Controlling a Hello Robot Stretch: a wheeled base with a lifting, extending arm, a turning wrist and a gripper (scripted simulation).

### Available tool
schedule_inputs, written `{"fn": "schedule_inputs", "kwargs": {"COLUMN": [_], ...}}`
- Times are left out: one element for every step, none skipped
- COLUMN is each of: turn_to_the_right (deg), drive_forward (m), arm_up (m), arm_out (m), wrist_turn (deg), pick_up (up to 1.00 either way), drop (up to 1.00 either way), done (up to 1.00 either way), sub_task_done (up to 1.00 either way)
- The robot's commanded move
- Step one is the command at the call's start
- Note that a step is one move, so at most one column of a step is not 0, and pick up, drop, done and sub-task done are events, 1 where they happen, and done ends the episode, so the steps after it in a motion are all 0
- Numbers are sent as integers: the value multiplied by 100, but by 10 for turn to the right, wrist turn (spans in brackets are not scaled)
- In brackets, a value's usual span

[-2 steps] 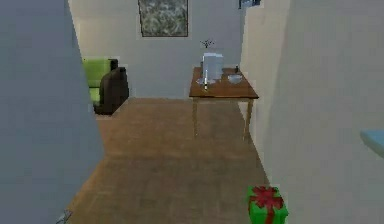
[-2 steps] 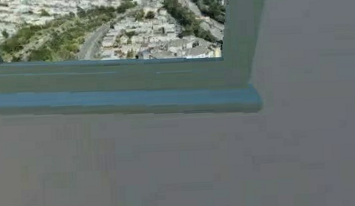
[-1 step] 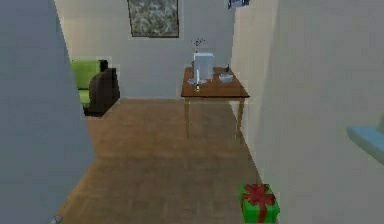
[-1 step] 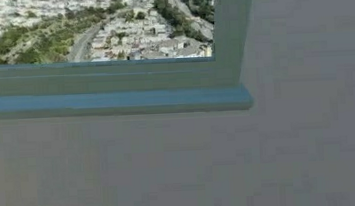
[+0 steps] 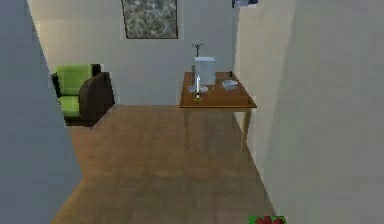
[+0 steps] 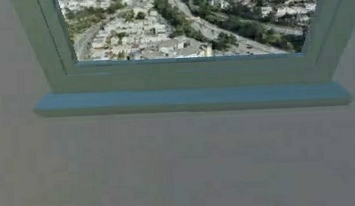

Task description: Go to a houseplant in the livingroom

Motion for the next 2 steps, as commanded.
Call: {"fn": "schedule_inputs", "kwargs": {"turn_to_the_right": [-120,0], "drive_forward": [0,100], "arm_up": [0,0], "arm_out": [0,0], "wrist_turn": [0,0], "pick_up": [0,0], "drop": [0,0], "done": [0,0], "sub_task_done": [0,0]}}
